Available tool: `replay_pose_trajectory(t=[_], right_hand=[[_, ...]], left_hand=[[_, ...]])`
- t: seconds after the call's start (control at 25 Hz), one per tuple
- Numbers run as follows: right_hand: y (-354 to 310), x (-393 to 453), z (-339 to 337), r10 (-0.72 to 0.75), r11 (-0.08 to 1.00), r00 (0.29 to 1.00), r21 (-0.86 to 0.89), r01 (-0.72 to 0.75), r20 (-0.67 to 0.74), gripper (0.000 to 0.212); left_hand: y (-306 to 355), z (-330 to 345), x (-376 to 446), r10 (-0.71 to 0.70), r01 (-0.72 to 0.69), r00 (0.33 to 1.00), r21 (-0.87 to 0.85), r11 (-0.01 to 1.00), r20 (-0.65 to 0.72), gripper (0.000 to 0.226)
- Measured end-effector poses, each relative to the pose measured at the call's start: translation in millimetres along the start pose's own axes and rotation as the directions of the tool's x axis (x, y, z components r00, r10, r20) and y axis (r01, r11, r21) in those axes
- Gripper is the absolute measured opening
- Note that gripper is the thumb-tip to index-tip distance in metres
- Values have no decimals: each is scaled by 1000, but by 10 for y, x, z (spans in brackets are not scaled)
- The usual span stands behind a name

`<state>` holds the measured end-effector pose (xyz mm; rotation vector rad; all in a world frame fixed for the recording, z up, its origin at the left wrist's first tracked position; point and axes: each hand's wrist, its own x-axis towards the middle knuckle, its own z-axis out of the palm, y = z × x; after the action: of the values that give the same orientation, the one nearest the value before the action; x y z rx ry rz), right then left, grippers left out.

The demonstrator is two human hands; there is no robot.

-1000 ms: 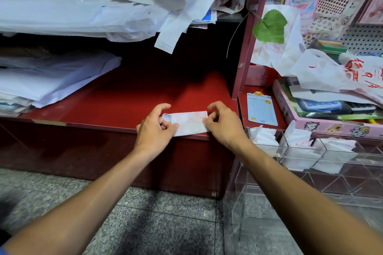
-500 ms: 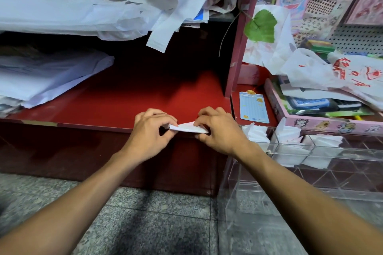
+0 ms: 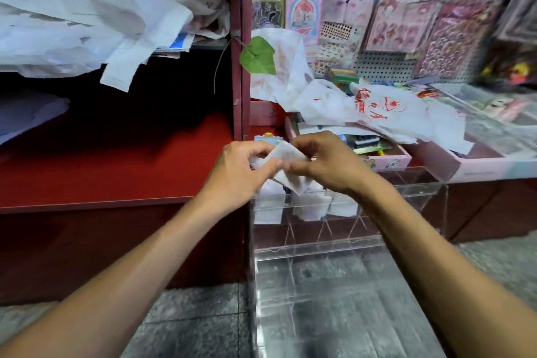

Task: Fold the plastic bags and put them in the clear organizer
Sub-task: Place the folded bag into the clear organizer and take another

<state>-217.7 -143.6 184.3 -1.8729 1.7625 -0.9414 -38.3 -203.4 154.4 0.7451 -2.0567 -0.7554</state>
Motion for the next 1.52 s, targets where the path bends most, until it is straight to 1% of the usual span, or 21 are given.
replay_pose_trajectory(t=[0.08,0.12,0.2,0.24,0.28,0.36,0.48,0.52,0.64,0.76,0.8,0.84,0.92,0.96,1.0,1.08,1.16,1.24,1.36,1.44,1.52], right_hand=[[208,-106,-271,84,996,989,-19,-87,-123,7],[357,-171,-424,143,990,964,35,-139,-223,5],[672,-319,-686,311,937,866,277,-211,-391,11],[822,-386,-776,400,884,814,412,-221,-421,12],[952,-441,-832,473,828,773,514,-225,-423,13],[1142,-493,-863,550,749,727,628,-212,-411,20],[1256,-495,-856,625,625,689,764,-162,-366,17],[1279,-488,-865,635,601,686,785,-149,-355,19],[1340,-454,-892,634,585,687,801,-126,-354,16],[1427,-445,-949,673,581,637,801,-143,-375,16],[1471,-451,-977,674,607,626,777,-166,-393,17],[1539,-459,-997,655,661,625,723,-201,-425,19],[1647,-493,-1008,570,795,650,537,-282,-503,15],[1671,-511,-1001,517,846,676,432,-313,-524,12],[1688,-519,-994,463,885,707,320,-338,-535,17],[1662,-529,-980,370,919,777,77,-387,-510,24],[1652,-508,-962,341,885,822,-139,-445,-456,23],[1651,-454,-918,380,830,846,-266,-491,-375,23],[1714,-338,-833,446,761,846,-373,-530,-292,24],[1766,-295,-801,455,736,843,-411,-537,-288,26],[1817,-274,-777,423,745,848,-411,-526,-319,21]], left_hand=[[129,274,91,1,-4,998,-38,999,-63,16],[176,413,134,-1,-3,997,-51,999,-72,21],[202,673,220,22,-22,1000,25,999,-8,29],[190,803,256,40,-46,997,104,994,63,36],[185,926,280,59,-85,988,185,979,142,44],[126,1153,310,85,-165,958,282,945,275,58],[21,1398,348,109,-231,928,317,920,357,67],[1,1457,354,105,-234,921,318,919,376,68],[-18,1569,364,40,-201,906,345,917,420,69],[1,1655,360,-2,-171,905,369,914,425,67],[-2,1678,360,-10,-166,908,381,910,419,67],[-4,1692,357,-11,-167,910,393,904,413,66],[-3,1707,346,-15,-167,915,413,895,403,63],[4,1708,339,-20,-164,916,420,892,400,62],[20,1704,333,-21,-162,919,424,891,394,61],[53,1695,322,-26,-152,924,428,891,382,60],[102,1684,315,-47,-127,926,426,896,375,60],[138,1677,311,-74,-96,926,419,903,371,60],[150,1668,314,-95,-78,923,423,903,373,60],[147,1671,315,-91,-79,923,416,906,374,60],[118,1675,322,-77,-89,925,409,908,373,59]])
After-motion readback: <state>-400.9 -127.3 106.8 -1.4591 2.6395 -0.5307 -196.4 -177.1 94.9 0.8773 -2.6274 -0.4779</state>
